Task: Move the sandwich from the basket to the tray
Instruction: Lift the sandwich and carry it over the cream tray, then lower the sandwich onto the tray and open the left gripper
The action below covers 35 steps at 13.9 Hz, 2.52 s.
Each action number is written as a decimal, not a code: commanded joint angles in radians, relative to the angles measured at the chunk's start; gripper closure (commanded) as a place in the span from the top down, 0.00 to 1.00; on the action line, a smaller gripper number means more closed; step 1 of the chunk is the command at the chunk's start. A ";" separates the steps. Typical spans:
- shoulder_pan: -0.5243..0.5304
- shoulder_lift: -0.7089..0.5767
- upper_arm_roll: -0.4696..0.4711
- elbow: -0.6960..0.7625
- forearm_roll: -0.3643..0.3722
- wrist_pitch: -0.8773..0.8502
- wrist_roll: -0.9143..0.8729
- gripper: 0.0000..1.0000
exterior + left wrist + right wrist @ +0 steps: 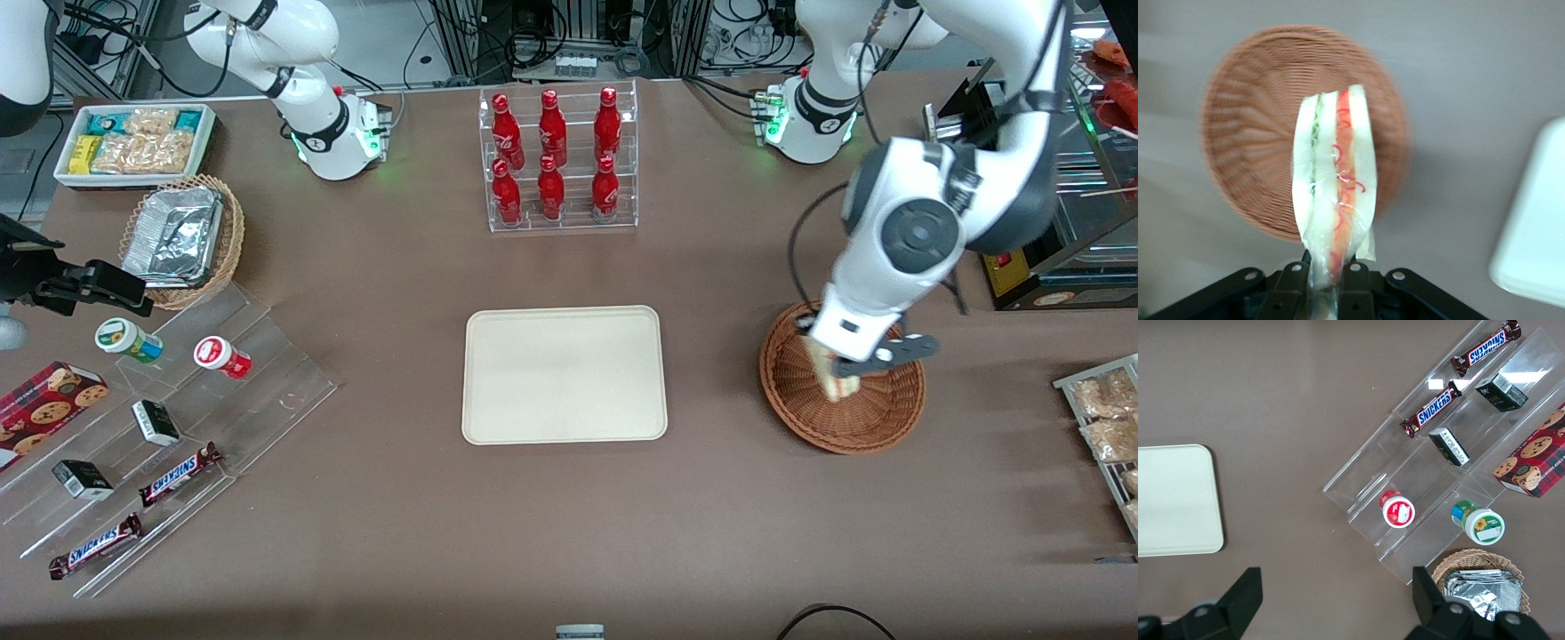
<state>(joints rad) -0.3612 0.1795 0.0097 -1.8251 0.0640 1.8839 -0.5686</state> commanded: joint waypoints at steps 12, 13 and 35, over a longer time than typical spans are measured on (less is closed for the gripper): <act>-0.393 0.529 -0.011 0.541 -0.122 0.184 -0.172 0.00; -0.404 0.547 -0.011 0.541 -0.119 0.213 -0.172 0.00; -0.463 0.605 -0.002 0.541 -0.026 0.273 -0.255 0.99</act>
<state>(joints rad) -0.8107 0.8219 -0.0091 -1.2933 0.0198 2.1818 -0.7983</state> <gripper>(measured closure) 0.322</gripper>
